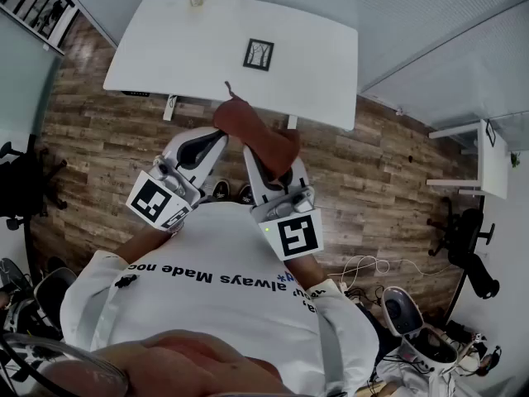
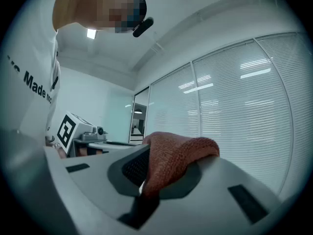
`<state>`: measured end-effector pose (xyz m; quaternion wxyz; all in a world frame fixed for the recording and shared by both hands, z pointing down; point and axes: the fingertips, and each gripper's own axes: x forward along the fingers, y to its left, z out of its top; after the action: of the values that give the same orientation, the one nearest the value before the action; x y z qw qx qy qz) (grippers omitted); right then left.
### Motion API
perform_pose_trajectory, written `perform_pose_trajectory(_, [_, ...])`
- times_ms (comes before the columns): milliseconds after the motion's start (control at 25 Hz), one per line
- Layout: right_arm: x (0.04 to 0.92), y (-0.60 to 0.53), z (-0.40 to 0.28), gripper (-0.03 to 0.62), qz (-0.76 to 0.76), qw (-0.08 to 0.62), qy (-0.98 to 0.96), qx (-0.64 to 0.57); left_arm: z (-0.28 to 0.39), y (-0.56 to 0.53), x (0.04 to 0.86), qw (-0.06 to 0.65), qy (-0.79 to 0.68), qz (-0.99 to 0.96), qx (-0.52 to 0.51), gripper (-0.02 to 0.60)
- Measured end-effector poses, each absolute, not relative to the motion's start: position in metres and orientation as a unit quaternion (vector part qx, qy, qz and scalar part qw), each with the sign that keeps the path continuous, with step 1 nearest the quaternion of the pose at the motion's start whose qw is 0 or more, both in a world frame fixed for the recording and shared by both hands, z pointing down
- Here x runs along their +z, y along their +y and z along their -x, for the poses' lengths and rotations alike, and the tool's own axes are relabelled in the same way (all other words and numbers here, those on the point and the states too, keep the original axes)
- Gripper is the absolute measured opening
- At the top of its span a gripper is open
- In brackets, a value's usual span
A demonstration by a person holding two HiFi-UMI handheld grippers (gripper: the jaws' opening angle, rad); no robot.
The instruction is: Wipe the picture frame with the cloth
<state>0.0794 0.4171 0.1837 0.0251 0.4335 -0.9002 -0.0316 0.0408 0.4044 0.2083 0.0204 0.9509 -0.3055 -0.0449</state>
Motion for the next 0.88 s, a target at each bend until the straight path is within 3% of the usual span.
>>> perform_pose_trajectory(880, [0.178,0.406,-0.072,0.031,-0.443,0.012,-0.896,-0.035,-0.032,0.393,0.208,0.024,-0.299,-0.953,-0.053,0.002])
